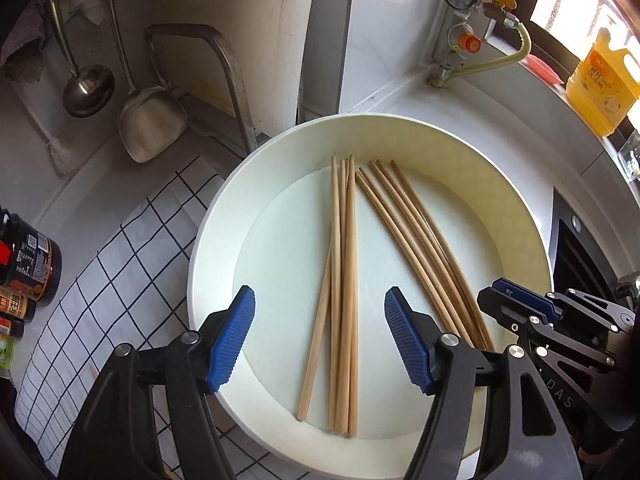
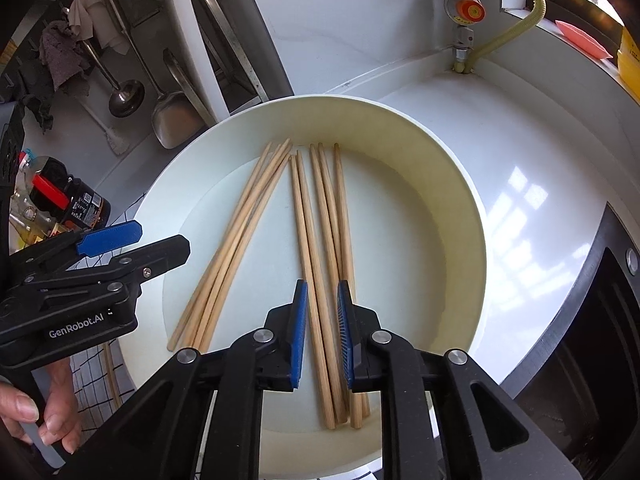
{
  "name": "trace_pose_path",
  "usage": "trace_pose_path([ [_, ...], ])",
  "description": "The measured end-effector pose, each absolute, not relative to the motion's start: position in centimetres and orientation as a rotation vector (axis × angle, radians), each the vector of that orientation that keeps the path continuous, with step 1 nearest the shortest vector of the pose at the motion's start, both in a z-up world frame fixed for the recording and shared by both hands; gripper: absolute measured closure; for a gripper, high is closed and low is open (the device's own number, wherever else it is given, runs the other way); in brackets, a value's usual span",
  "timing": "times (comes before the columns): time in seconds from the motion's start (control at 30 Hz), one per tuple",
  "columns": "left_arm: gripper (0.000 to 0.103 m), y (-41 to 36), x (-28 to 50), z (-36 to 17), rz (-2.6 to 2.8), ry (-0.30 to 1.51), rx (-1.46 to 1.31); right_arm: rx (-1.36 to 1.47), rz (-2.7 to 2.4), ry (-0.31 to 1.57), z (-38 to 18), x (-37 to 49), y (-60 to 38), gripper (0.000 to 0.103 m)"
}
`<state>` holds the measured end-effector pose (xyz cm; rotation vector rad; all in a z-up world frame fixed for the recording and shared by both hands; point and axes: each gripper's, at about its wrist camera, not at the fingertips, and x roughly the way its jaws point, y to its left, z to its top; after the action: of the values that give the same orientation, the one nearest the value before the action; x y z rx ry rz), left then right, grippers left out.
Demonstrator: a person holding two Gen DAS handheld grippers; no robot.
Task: Organize utensils
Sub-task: 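Open both tools to drop the chopsticks into the basin, then move both open tools back over the last chopstick pair on the cloth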
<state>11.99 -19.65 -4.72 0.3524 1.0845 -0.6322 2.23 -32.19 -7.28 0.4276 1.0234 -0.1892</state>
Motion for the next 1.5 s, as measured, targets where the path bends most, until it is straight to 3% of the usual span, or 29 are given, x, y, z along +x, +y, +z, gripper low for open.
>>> trace_pose_path([
  [0.83, 0.029, -11.0, 5.5, 0.6, -0.524, 0.964, 0.265, 0.346, -0.086, 0.932, -2.6, -3.4, -25.9, 0.075],
  [1.2, 0.027, -2.7, 4.6, -1.6, -0.386, 1.030, 0.165, 0.255, 0.047, 0.983, -2.8, -2.7, -19.6, 0.064],
  [1.5, 0.026, 6.6, 4.6, -3.4, -0.203, 1.083, 0.065, 0.181, 0.203, 1.032, -4.1, -0.7, -12.6, 0.061],
])
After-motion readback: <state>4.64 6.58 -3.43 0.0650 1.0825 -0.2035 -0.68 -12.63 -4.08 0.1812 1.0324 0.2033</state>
